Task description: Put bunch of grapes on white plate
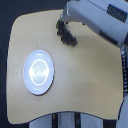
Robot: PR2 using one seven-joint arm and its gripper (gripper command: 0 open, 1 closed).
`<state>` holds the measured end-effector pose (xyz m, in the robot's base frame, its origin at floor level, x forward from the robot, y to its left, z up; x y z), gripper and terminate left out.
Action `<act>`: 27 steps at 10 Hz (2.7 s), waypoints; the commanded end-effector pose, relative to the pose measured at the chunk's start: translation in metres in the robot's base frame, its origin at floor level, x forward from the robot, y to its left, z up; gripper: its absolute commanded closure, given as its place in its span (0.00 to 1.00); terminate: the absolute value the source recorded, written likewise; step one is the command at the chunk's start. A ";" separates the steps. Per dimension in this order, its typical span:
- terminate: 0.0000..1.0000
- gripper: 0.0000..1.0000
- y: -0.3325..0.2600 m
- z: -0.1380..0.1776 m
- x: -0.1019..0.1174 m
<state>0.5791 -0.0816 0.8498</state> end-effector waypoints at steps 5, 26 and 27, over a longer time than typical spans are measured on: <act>0.00 0.00 0.066 -0.089 0.015; 0.00 1.00 0.093 -0.138 0.027; 0.00 1.00 0.091 -0.139 0.029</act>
<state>0.5975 0.0226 0.7104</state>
